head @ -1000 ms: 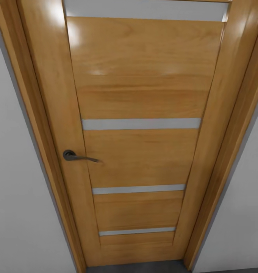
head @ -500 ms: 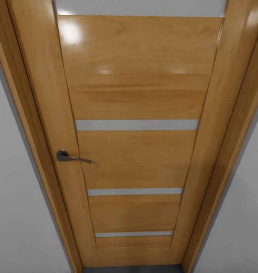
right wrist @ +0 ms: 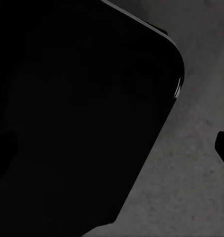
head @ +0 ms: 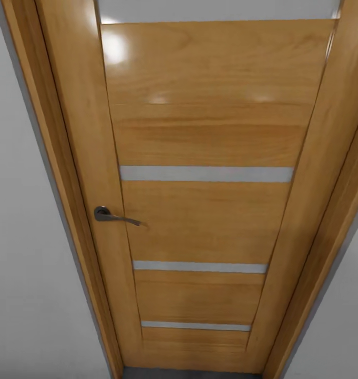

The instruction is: Move the two storage containers from the living room to the garage. In the garage, place one container on the floor and stack the other container on top of it (either order is fine).

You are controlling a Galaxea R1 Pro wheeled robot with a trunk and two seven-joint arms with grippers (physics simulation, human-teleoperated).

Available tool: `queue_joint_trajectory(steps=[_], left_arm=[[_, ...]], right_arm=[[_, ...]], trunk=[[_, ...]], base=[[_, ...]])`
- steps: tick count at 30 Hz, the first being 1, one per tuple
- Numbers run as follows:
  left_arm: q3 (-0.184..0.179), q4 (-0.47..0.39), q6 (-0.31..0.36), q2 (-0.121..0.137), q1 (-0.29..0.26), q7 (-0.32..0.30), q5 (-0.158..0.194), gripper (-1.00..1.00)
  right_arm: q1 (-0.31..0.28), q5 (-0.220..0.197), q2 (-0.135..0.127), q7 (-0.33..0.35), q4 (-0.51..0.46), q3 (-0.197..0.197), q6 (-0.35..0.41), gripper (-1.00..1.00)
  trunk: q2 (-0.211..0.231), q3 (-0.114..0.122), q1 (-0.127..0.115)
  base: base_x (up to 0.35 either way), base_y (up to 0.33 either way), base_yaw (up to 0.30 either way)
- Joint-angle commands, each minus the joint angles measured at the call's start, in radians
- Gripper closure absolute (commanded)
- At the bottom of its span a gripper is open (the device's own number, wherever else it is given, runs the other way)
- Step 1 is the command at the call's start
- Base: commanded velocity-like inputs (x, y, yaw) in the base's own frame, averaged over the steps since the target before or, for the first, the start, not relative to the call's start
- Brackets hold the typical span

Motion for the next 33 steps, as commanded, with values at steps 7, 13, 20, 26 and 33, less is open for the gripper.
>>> queue_joint_trajectory(steps=[7, 13, 20, 26, 33], left_arm=[[0.001, 0.0, 0.0, 0.006, 0.0, -0.001, 0.003, -1.0], [0.0, -0.001, 0.0, 0.01, 0.0, 0.0, 0.002, -1.0], [0.0, -0.001, 0.0, 0.009, 0.0, 0.0, 0.002, -1.0], [0.0, -0.001, 0.0, 0.009, 0.0, 0.0, 0.002, -1.0], [0.0, -0.001, 0.0, 0.009, 0.0, -0.001, 0.002, -1.0]], right_arm=[[0.0, -0.011, 0.0, 0.0, 0.0, 0.008, -0.003, -1.0], [0.0, -0.011, 0.0, 0.0, 0.0, 0.008, -0.003, -1.0], [0.0, -0.01, 0.0, 0.0, 0.0, 0.008, -0.003, -1.0], [0.0, -0.009, 0.0, 0.002, 0.0, 0.008, -0.003, -1.0], [0.0, -0.009, 0.0, 0.002, 0.0, 0.008, -0.003, -1.0]], trunk=[[0.0, -0.001, 0.0], [0.0, -0.001, 0.0], [0.0, -0.001, 0.0], [0.0, -0.001, 0.0], [0.0, -0.001, 0.0]], base=[[0.199, 0.0, 0.003], [0.122, 0.0, 0.0], [0.012, 0.0, 0.0], [0.001, 0.0, 0.0], [0.0, 0.0, 0.0]])
